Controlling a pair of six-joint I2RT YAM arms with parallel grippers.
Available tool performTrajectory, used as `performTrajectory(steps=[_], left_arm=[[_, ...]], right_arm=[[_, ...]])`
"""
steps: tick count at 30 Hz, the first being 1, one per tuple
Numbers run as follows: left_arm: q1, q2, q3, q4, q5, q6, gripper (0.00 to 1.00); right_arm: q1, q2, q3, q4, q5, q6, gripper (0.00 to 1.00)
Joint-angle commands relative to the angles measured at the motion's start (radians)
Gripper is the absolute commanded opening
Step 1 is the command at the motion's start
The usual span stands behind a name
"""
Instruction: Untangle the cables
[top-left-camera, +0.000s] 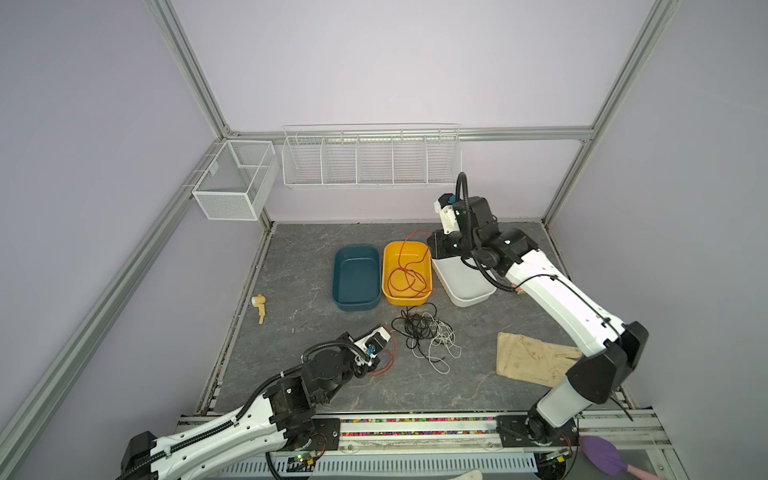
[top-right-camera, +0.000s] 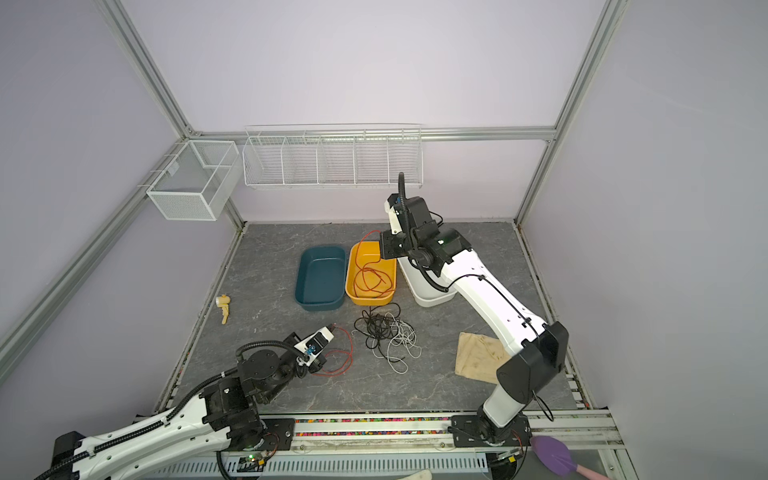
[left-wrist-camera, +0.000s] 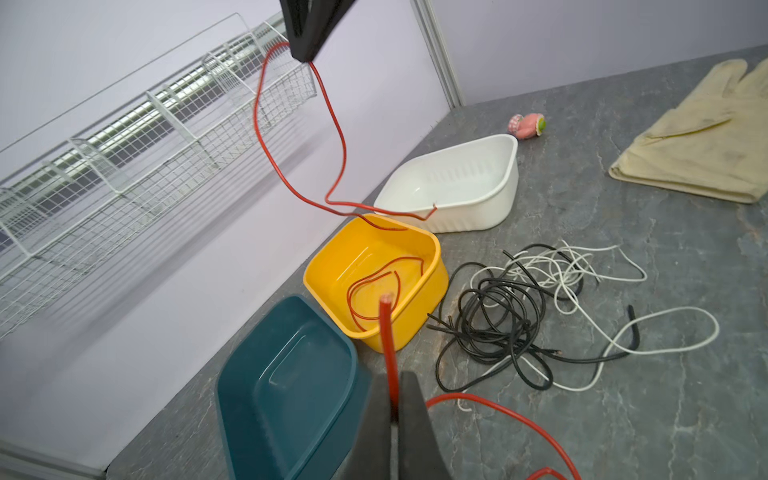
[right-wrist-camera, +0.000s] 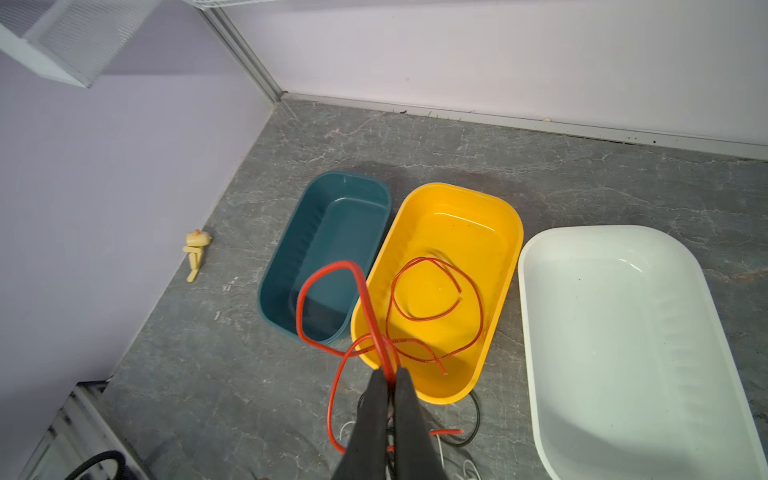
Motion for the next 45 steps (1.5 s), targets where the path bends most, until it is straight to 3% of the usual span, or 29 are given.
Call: performTrajectory(steps=[1,13,45], left_arm=[[0.006,0.001,-0.01,0.044,-0.02,0.012,0.0],[0.028,0.14,0.031,0.073,-0.038,-0.047,0.0],[0.031,0.191,0.029,0.072,0.034,-0.061,0.0]], right_arm=[[-0.008,0.081,0.067,0.04,0.044,-0.031,0.06],[-0.009,0.327,0.166,0.073,0.079,-0.022,0.06],[-0.011,0.468,0.038,0.028,0.06,0.047,0.07]])
